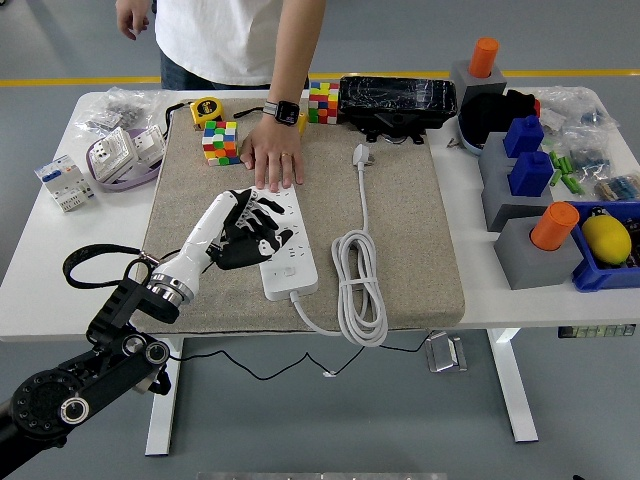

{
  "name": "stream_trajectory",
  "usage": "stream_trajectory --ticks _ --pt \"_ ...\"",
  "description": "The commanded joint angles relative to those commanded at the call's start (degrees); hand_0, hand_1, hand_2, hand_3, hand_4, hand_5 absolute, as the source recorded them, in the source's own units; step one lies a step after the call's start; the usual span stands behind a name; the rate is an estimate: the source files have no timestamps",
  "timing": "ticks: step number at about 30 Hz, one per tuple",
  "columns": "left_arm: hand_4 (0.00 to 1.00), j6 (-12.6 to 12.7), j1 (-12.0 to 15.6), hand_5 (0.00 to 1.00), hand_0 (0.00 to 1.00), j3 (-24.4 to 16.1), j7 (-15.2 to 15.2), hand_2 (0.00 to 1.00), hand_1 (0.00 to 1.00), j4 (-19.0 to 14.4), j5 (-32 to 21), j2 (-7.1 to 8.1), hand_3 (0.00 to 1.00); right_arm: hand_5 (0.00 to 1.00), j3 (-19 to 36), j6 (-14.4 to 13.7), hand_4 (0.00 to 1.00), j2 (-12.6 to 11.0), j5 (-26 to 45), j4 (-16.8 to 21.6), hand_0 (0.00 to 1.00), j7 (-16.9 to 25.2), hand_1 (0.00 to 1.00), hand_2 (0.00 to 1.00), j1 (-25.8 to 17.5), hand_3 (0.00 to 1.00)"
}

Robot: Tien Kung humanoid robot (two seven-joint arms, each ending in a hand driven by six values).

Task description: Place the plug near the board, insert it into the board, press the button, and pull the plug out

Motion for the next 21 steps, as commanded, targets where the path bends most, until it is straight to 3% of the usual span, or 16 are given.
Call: stream_trajectory --ticks 1,2,7,8,9,20,21 --pt "0.799 0.37 -0.54 0.194 0.471 0.05 -0.16 0.543 0.550 1.10 2.02 -0.40 0.561 0.490 0.02 0.00 0.953 0.02 0.04 0.00 0.605 0.01 0.640 0.639 0.01 0.553" --pt "0.873 0.64 -0.96 0.244 0.693 0.16 -0.11 0.685 0.716 1.95 3.64 -0.68 0.625 0.490 0.01 0.01 0.953 0.02 0.06 0.03 0.605 0.02 0.640 0.639 0.03 0.553" --pt "0.873 0.80 -3.64 0.244 0.693 1.43 2.95 0.685 0.716 6.35 13.38 -1.88 0.625 0.490 0.02 0.01 0.953 -0.02 0.10 0.06 0.605 0.01 0.640 0.639 0.09 0.553" --pt "0.981 0.72 -4.21 0.302 0.744 1.76 3.57 0.758 0.765 7.16 14.74 -2.06 0.719 0.490 -0.01 0.01 0.953 -0.03 0.12 0.05 0.604 0.00 0.640 0.639 0.10 0.553" --pt "0.981 0.54 -4.97 0.302 0.744 2.18 4.48 0.758 0.765 8.30 16.27 -2.29 0.719 0.490 -0.07 0.01 0.953 -0.05 0.14 0.04 0.604 0.00 0.640 0.639 0.11 0.553" --pt "0.970 -0.05 -8.75 0.278 0.745 5.26 8.89 0.773 0.770 16.11 19.58 -3.15 0.735 0.489 -0.21 0.02 0.953 -0.14 0.27 0.07 0.606 -0.02 0.640 0.639 0.22 0.554" --pt "0.786 0.04 -8.88 0.180 0.689 5.45 9.13 0.691 0.705 16.46 19.58 -3.10 0.602 0.489 -0.17 0.02 0.953 -0.13 0.26 0.05 0.605 -0.03 0.640 0.638 0.22 0.553"
